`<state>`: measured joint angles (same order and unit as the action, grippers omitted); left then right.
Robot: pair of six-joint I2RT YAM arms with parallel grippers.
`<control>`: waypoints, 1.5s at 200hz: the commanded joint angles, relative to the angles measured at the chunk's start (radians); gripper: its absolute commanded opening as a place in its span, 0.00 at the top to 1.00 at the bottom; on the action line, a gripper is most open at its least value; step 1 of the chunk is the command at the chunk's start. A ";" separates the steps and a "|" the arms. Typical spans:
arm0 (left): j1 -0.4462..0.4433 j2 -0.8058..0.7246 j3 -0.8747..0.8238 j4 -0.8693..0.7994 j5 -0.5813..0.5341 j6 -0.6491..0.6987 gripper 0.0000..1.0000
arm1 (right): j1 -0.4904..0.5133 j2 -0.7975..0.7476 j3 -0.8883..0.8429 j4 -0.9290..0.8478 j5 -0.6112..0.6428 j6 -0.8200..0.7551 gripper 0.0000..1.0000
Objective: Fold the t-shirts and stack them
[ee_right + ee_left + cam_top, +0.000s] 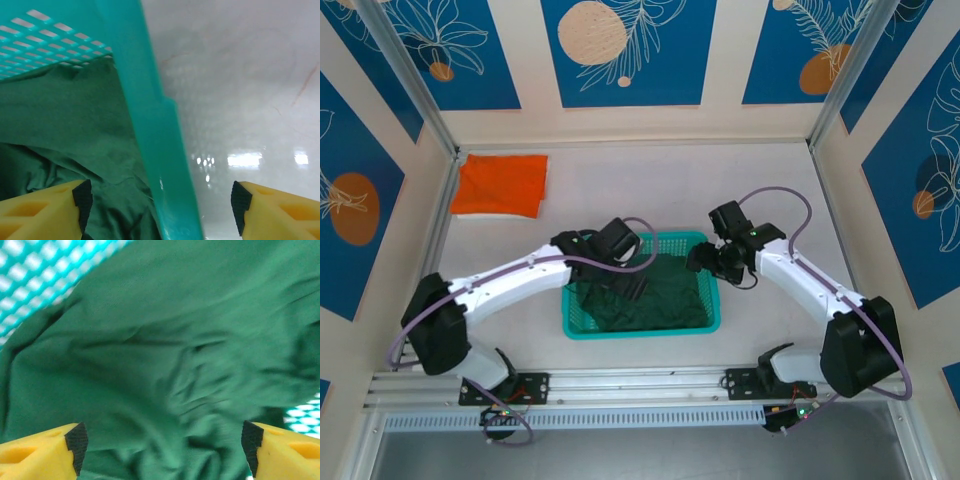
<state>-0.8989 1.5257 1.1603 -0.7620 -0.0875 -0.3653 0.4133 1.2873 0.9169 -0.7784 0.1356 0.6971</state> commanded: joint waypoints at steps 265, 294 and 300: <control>0.191 -0.295 0.830 0.236 -0.257 0.041 1.00 | -0.171 -0.011 0.073 0.074 0.052 0.321 1.00; 0.267 -0.284 0.888 0.183 -0.281 0.029 1.00 | -0.339 0.001 0.133 0.075 0.104 0.484 1.00; 0.273 -0.287 0.890 0.158 -0.293 0.031 1.00 | -0.374 0.008 0.145 0.069 0.110 0.514 1.00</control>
<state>-0.6617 1.2434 1.9995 -0.5690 -0.3344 -0.3328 0.1600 1.2694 1.0107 -0.6731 0.1268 1.0107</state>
